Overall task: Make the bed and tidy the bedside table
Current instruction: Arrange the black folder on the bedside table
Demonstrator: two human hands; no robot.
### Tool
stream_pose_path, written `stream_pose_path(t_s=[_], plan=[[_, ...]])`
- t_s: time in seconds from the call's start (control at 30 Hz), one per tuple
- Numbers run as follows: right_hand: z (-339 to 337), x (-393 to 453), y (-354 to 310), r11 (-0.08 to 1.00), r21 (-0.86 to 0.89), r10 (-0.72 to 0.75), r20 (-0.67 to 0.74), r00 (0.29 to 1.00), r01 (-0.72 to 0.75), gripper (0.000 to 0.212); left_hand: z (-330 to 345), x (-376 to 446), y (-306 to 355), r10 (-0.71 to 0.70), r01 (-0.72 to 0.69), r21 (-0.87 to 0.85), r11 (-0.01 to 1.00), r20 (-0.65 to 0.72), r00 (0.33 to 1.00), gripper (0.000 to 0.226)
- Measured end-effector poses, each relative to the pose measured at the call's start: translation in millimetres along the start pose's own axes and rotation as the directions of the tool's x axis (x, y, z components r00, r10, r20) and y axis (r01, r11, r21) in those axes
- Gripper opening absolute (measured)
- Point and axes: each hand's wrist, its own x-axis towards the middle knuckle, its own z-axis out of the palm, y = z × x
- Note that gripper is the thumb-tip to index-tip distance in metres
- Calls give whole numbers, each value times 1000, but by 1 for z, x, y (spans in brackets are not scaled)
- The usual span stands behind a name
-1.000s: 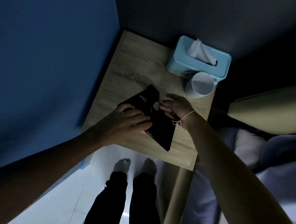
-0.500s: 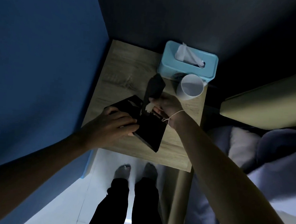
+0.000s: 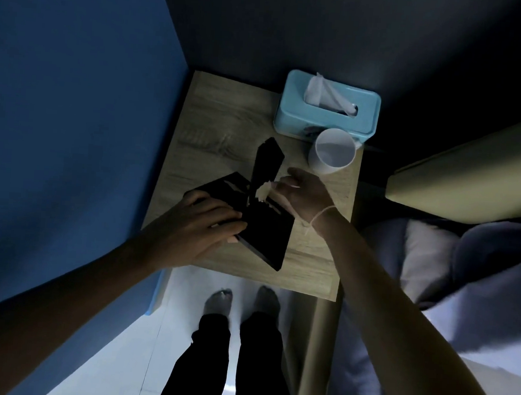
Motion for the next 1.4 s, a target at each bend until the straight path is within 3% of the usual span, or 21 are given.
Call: stream_pose_path(t_s=[0.13,0.2,0.33,0.5,0.63,0.8,0.97,1.17,1.27,1.33,1.4], plan=[[-25,-61,-11,960,136,-231,-112,966,245,26,-1,17,2,-59,53,-49,997,-131,990,22],[-30,-88,-11,946,95,-299,-125,946,311,19,-1,31,4,-123,116,-58,992,-148,981,22],[-32,-96,-6,945,126,-263,-254,931,301,17,-13,69,4,-274,263,-95,960,-129,953,29],[-34,-60,-2,914,-31,-377,-429,821,404,19,-18,110,-9,-382,365,-121,923,-182,906,26],[-39,-29,-10,918,16,-331,-516,790,396,19,-18,109,-26,-528,511,-131,849,-214,822,39],[-43,-5,-19,914,69,-300,-548,781,399,21,-7,98,-39,-521,522,-22,852,-120,845,51],[-33,1,-19,885,-236,-461,-558,689,402,37,3,103,-45,-514,514,38,857,-27,858,71],[-27,4,-16,839,-326,-543,-550,634,436,45,7,110,-52,-506,507,36,861,-25,862,77],[-29,10,-10,846,-285,-530,-545,649,451,50,10,108,-54,-510,512,4,859,-65,857,77],[-28,10,1,865,-215,-488,-576,656,454,56,14,100,-50,-589,581,-95,808,-106,801,81],[-21,4,21,882,-175,-442,-630,638,438,58,24,88,-44,-724,690,-244,681,-85,685,86]])
